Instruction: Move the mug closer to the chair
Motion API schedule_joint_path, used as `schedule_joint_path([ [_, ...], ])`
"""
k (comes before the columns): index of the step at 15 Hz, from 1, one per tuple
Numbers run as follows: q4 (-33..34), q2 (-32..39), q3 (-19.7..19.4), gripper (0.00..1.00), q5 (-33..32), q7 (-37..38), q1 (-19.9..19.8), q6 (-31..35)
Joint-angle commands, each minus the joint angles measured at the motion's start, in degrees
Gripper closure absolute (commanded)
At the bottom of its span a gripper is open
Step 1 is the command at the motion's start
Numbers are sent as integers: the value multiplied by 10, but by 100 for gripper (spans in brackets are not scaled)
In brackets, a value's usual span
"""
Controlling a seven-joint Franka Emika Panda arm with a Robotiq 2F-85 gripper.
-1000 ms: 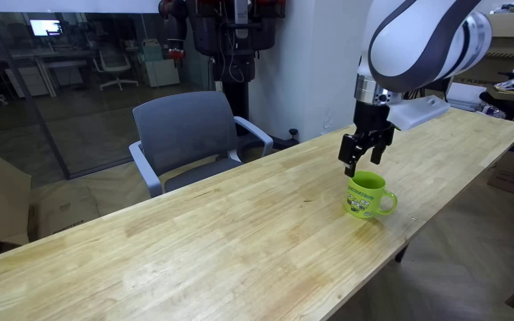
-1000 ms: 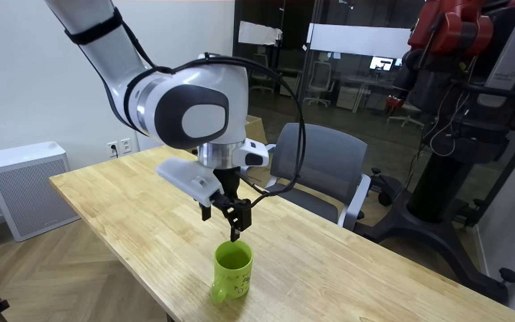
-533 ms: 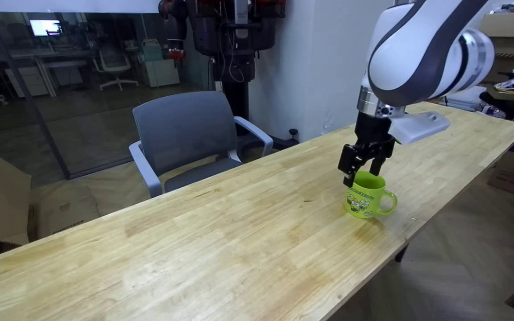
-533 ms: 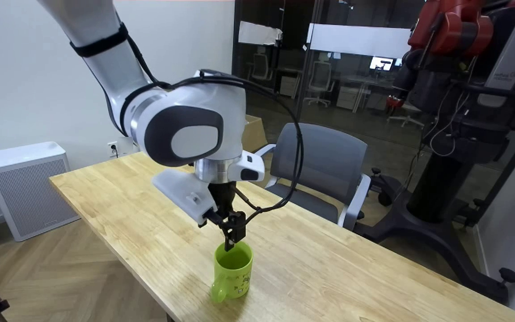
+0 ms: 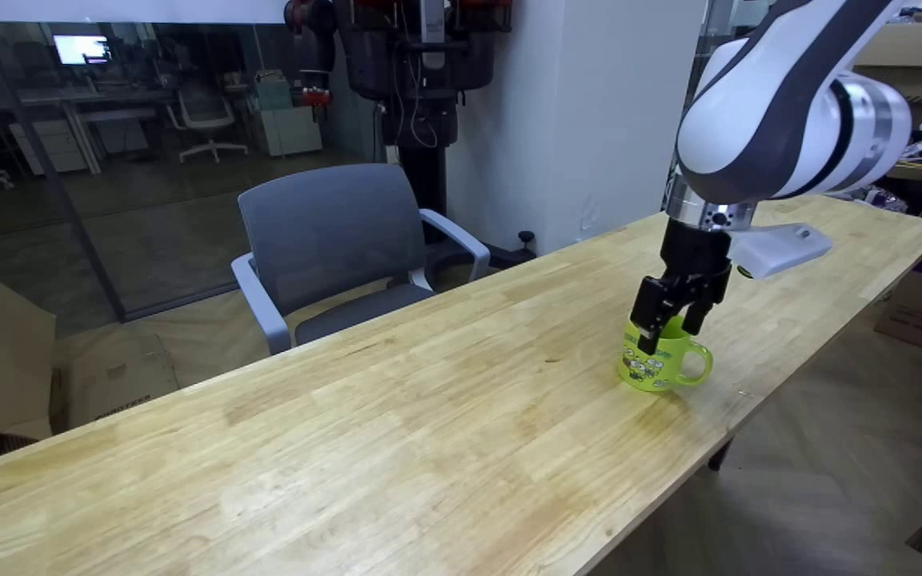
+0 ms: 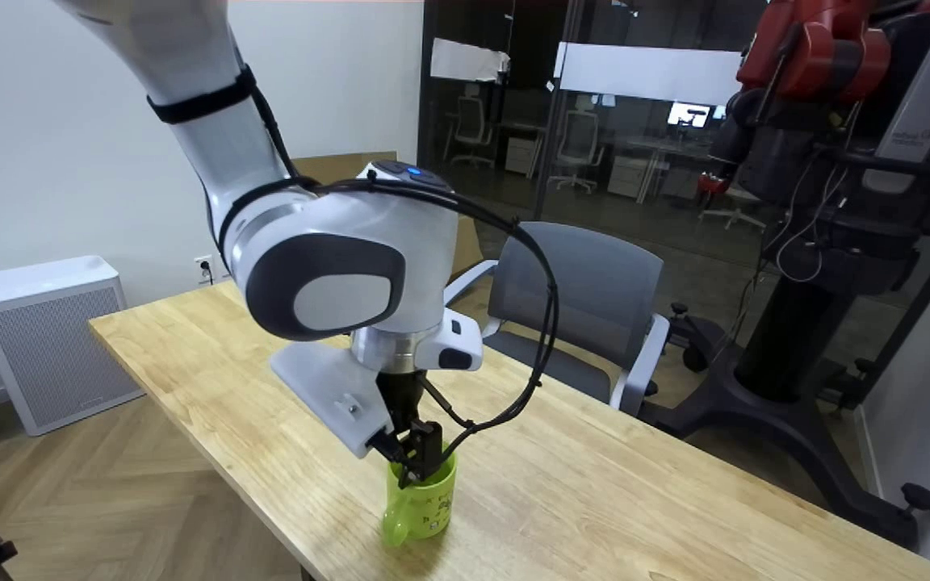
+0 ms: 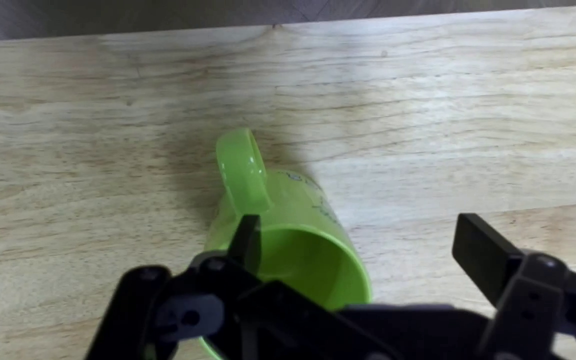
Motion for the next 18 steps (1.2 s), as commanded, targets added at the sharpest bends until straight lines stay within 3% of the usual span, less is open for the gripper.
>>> schedule_joint_path([
  [1, 4, 8, 17, 0, 17, -32, -28, 0],
  [15, 55, 6, -22, 0, -48, -21, -12, -57],
  [18, 35, 3, -12, 0, -33, -29, -18, -37],
])
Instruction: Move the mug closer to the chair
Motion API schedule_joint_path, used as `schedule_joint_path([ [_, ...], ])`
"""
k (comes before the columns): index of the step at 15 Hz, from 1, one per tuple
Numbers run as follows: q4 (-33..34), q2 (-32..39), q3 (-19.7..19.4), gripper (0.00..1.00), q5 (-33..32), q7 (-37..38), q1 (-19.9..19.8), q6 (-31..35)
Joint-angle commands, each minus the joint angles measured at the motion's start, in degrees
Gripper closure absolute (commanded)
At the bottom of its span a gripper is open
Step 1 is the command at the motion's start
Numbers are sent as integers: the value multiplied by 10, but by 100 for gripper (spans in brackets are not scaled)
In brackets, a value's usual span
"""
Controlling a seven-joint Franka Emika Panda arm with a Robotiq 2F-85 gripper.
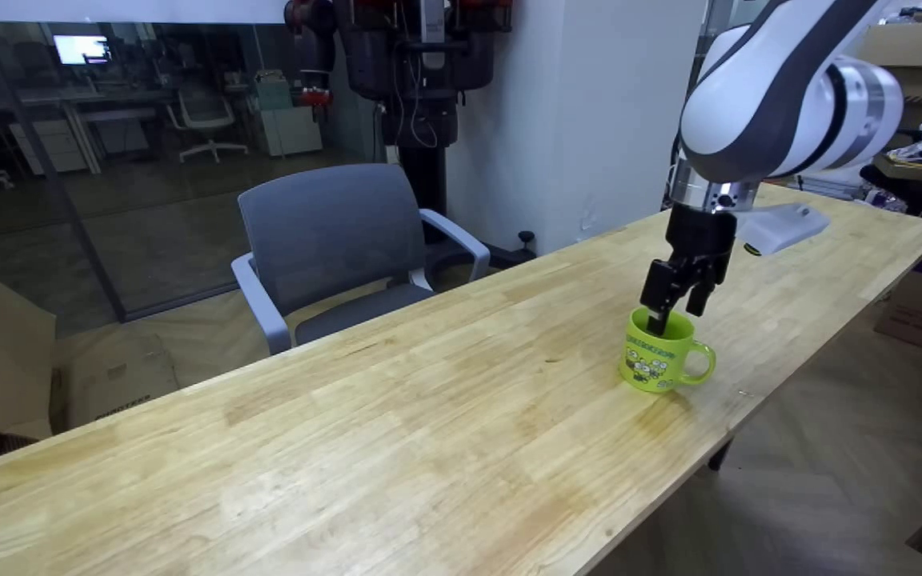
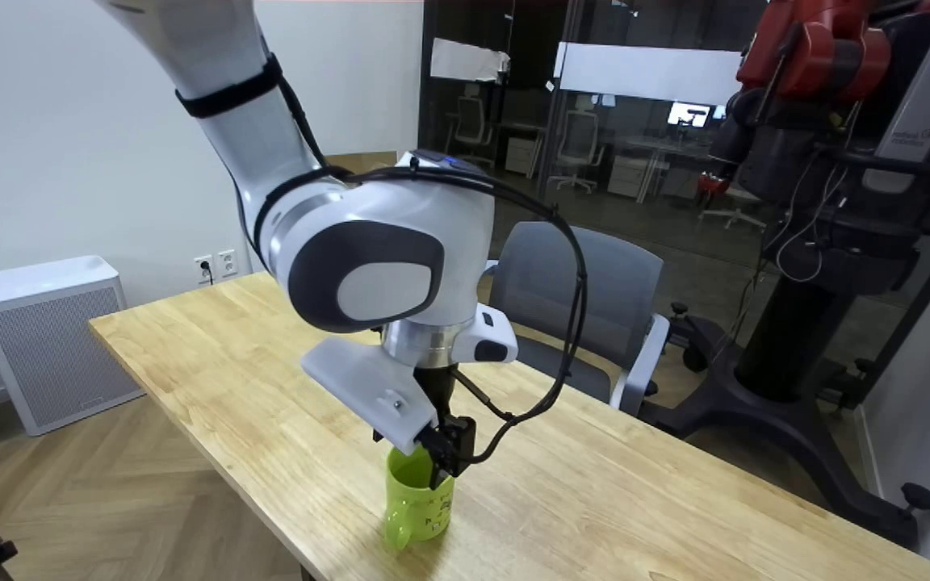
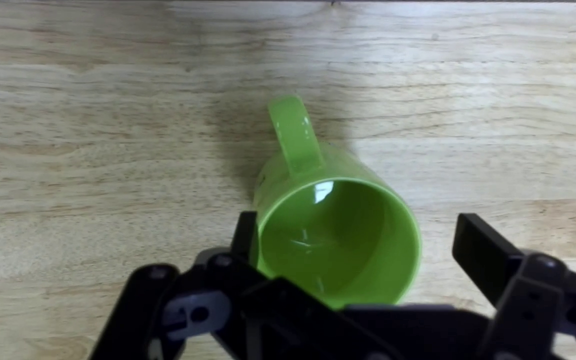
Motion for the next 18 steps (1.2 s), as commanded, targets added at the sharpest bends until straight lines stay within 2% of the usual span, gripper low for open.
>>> schedule_joint_path([
  [1, -1, 0, -1, 0, 0, 0, 2, -1],
  [4, 4, 3, -9, 0, -8, 15, 10, 7],
  [8, 47, 21, -18, 0, -20, 33, 21, -17],
  [18, 125, 72, 19, 0, 39, 41, 16, -55],
])
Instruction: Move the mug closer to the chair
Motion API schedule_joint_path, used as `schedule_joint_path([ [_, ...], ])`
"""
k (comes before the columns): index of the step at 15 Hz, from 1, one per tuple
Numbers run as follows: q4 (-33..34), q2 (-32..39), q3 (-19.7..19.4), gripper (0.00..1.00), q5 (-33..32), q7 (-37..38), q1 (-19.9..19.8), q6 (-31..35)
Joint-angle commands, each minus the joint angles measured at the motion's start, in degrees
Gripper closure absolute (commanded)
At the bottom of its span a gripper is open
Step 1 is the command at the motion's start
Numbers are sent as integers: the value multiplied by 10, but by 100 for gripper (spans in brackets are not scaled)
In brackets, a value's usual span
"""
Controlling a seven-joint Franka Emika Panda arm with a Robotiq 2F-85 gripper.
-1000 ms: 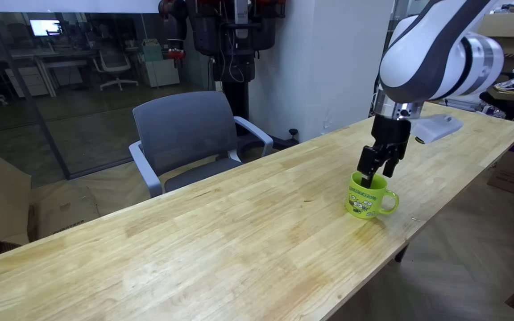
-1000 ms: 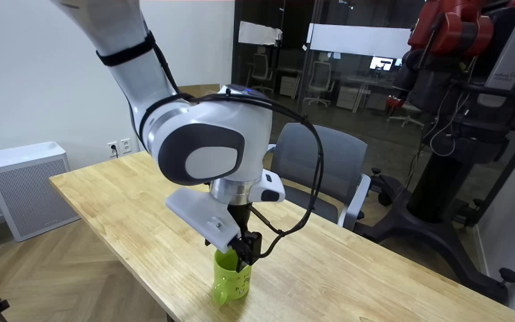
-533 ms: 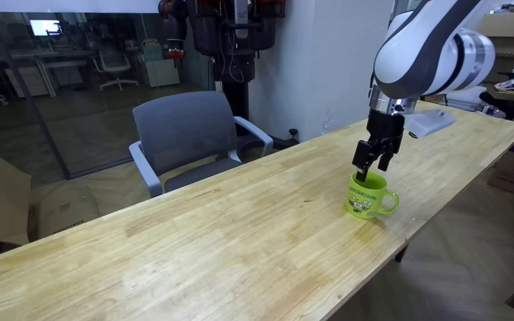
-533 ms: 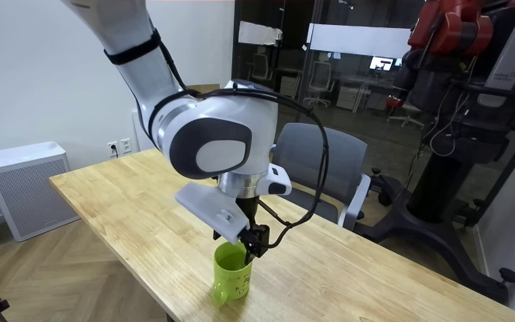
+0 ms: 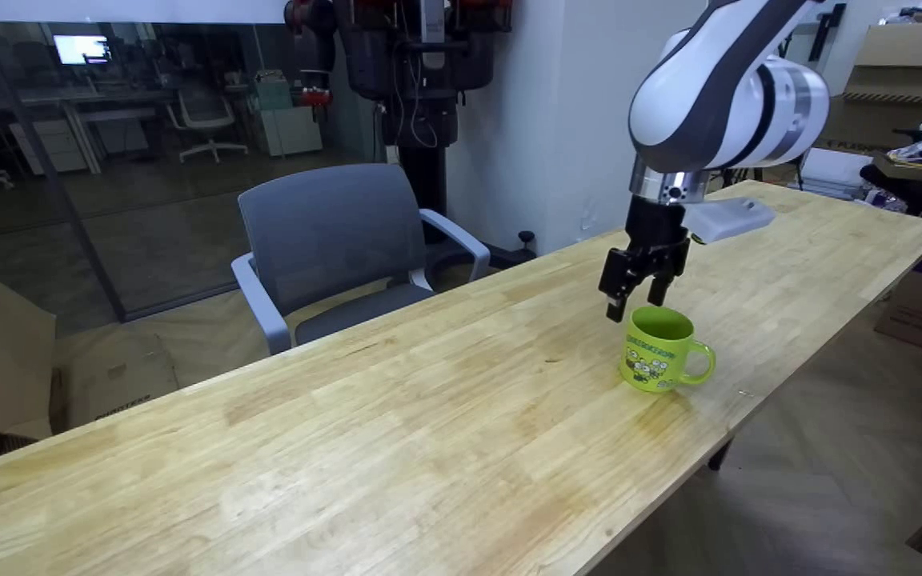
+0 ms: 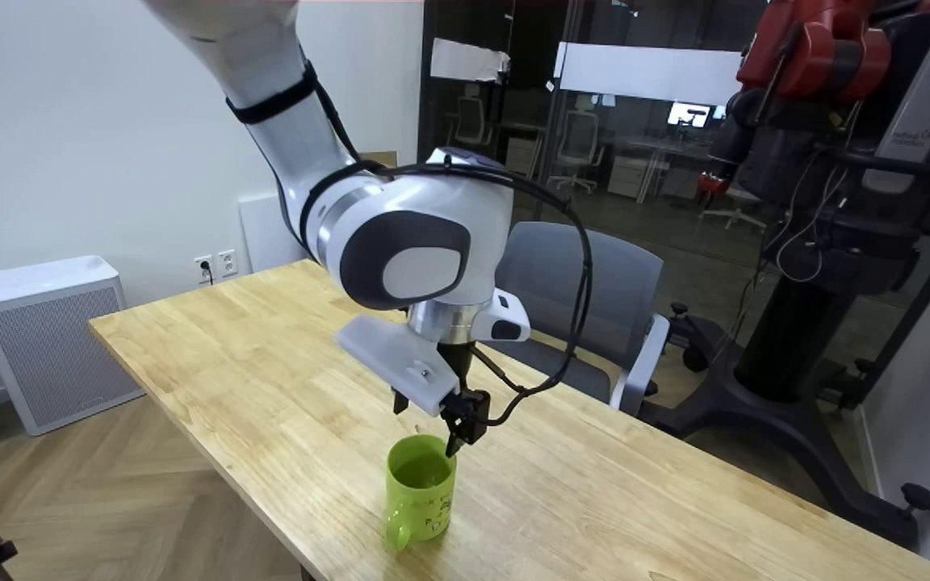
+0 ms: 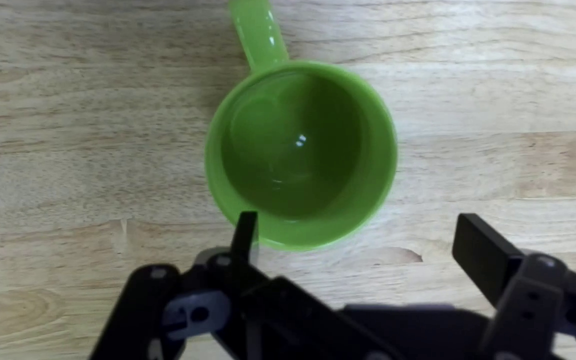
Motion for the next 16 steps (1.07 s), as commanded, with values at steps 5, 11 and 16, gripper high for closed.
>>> schedule_joint_path([
  [5, 11, 12, 11, 0, 52, 80, 17, 9],
  [11, -1, 12, 7, 0, 68, 138, 25, 26],
  [16, -19, 8, 8, 0, 97, 157, 22, 20],
])
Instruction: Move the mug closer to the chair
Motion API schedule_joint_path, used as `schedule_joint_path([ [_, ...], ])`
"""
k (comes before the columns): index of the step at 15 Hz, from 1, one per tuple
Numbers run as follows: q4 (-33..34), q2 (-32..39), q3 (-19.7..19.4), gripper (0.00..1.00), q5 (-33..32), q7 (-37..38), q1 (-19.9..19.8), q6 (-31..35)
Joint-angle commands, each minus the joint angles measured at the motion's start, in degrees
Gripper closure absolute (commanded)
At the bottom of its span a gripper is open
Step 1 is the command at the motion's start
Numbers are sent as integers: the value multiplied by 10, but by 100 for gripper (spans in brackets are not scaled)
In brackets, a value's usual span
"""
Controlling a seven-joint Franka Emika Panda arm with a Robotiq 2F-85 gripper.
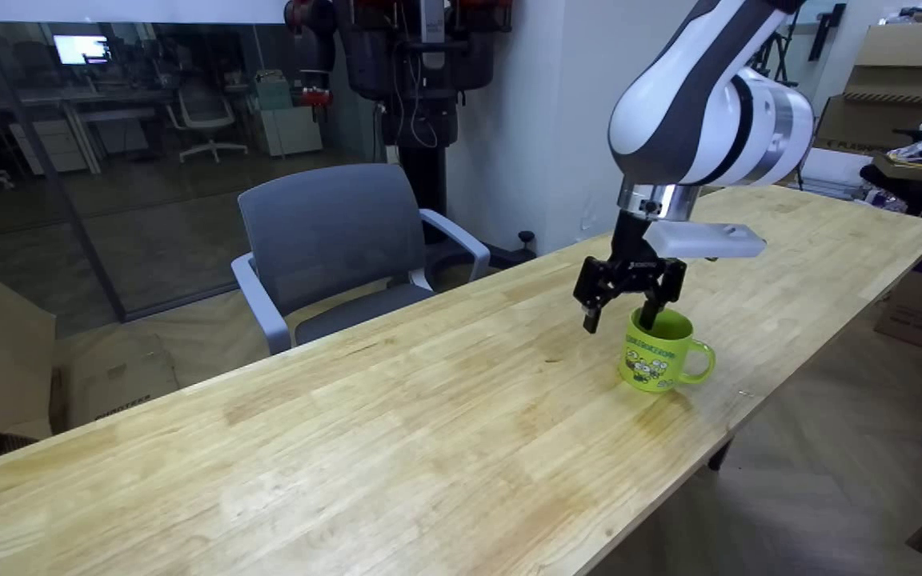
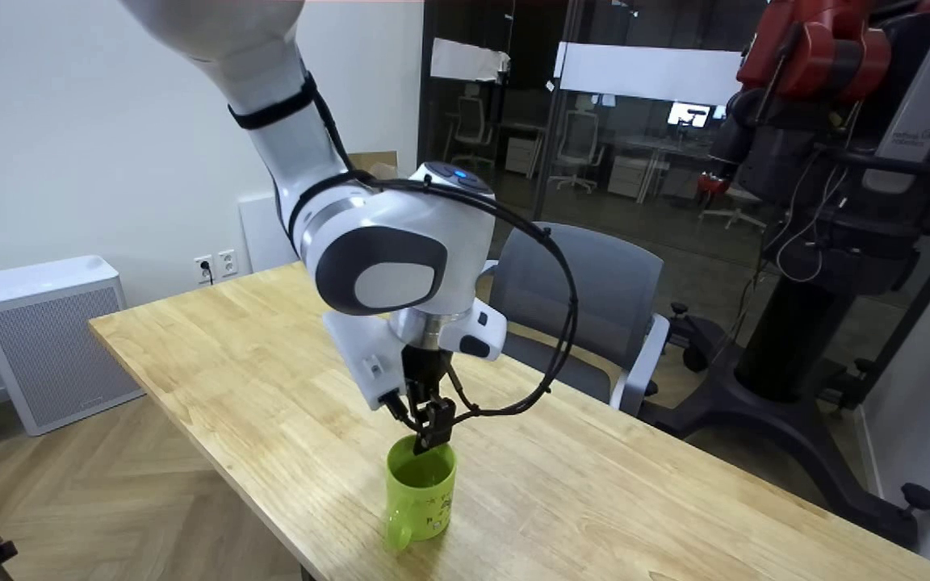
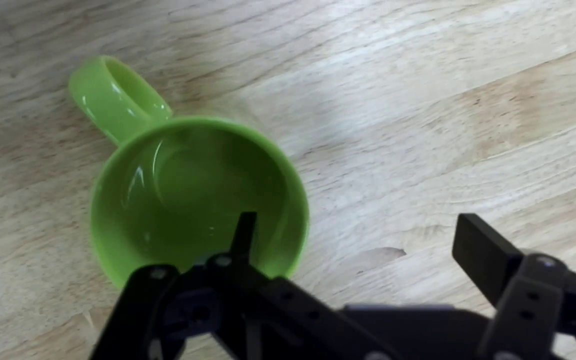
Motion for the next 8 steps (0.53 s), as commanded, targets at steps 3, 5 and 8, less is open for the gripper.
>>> schedule_joint_path([
  [3, -16, -1, -4, 25, 30, 31, -4, 2],
  [5, -17, 1, -7, 32, 36, 29, -7, 4],
  [8, -17, 1, -20, 55, 29, 37, -3, 5],
])
